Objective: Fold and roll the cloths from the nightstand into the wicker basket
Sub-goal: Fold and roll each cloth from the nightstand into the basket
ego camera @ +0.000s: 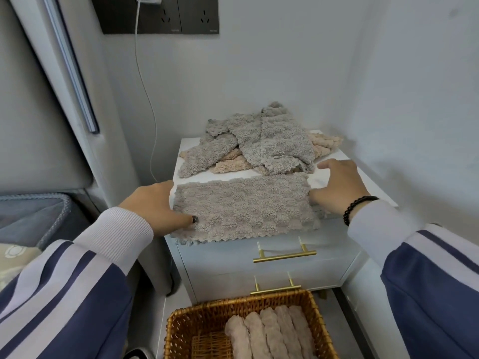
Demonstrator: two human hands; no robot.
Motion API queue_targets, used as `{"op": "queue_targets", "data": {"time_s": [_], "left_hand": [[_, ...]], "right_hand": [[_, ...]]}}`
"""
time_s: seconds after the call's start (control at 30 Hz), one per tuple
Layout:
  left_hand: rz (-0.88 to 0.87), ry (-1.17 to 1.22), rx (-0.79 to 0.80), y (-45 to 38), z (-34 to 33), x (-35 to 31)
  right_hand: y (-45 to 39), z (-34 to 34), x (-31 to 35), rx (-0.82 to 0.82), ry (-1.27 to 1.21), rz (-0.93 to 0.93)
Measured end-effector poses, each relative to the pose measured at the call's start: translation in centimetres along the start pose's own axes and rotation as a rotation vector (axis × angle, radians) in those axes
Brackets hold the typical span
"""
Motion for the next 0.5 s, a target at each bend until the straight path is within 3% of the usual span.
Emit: {"op": "queue_targets", "data": {"time_s": [0.07, 0.13, 0.27, 0.37, 0.5], "left_hand": [[-0.014, -0.028, -0.121, 0.4, 0.8, -1.2], [-0.071, 0.062, -0.235, 0.7, 0.7, -2.8], [-0.258, 0.090, -0.181, 0.1, -2.8, -5.9], [-0.301, -0.001, -0.107, -1.2, -5.2, -5.7], [-0.238, -0.147, -0.049, -2.9, -6.6, -4.2]], "right_hand": [[0.9, -0.3, 2.1, -0.123, 0.019, 0.122], [1.9, -2.0, 4.9, -0.120, 0.048, 0.322], [4.0, -6.8, 8.8, 0.028, 0.154, 0.668], [3.7, -9.7, 8.2, 0.197, 0.278, 0.668], [2.2, -10.2, 6.4, 0.278, 0.433, 0.586]]}}
Point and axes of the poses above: each hand's wrist, its own y-axis away from the middle knuckle, its own z-axis out of the back of the hand, x = y × z, the point moved 5 cm from there along -y, towards the middle knuckle, and after that the axes turned 2 degrees about z, right-handed, at the moved point
